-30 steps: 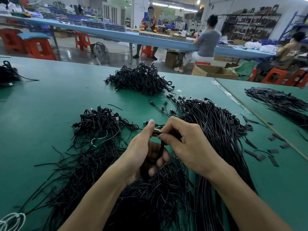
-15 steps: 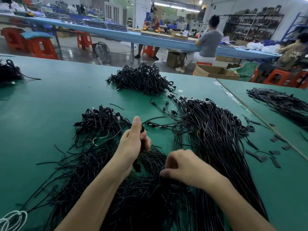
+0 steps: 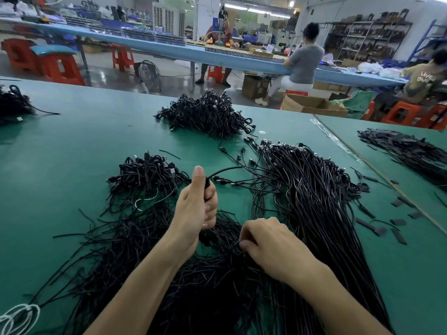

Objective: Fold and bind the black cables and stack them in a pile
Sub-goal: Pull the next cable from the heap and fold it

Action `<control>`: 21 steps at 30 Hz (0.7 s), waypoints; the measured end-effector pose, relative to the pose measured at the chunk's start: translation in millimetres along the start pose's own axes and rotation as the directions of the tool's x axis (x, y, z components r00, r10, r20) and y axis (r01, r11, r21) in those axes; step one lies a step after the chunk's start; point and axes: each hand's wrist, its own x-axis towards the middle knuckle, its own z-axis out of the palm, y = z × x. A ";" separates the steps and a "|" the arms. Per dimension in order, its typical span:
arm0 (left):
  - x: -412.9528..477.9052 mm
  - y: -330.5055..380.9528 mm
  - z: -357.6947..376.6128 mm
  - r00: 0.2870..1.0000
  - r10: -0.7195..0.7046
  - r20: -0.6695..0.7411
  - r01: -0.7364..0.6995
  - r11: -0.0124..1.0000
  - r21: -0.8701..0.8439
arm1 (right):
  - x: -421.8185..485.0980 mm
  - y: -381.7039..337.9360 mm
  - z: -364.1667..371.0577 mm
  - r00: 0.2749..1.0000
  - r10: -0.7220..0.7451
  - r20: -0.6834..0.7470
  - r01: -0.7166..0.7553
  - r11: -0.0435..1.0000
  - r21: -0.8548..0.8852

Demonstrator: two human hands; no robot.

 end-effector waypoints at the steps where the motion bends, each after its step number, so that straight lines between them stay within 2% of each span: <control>1: 0.1 0.6 -0.5 1.000 -0.005 -0.008 0.005 1.000 -0.009 | -0.3 -0.1 -1.1 1.000 -0.010 -0.005 0.010 1.000 -0.008; 5: 0.1 2.3 -0.7 1.000 -0.022 -0.015 0.022 1.000 0.012 | 0.4 -4.9 0.8 0.995 0.000 0.102 0.003 1.000 -0.025; 9: -1.7 3.4 0.9 0.999 0.019 0.027 -0.020 0.999 0.037 | 1.3 -5.7 7.1 0.994 0.023 0.111 -0.022 1.000 -0.011; 12: -3.6 4.1 2.3 0.997 0.056 0.049 -0.057 0.998 0.031 | 1.2 -6.0 7.1 0.998 0.013 0.055 -0.014 1.000 0.010; 17: -4.9 5.2 5.4 0.999 0.039 -0.029 -0.038 0.999 0.038 | -0.7 -9.3 -1.8 0.996 -0.020 -0.092 0.019 1.000 -0.005; 21: -5.9 6.9 6.7 1.000 -0.006 -0.024 0.005 1.000 -0.021 | -1.5 -9.2 -5.3 0.984 -0.010 -0.177 0.035 0.989 0.142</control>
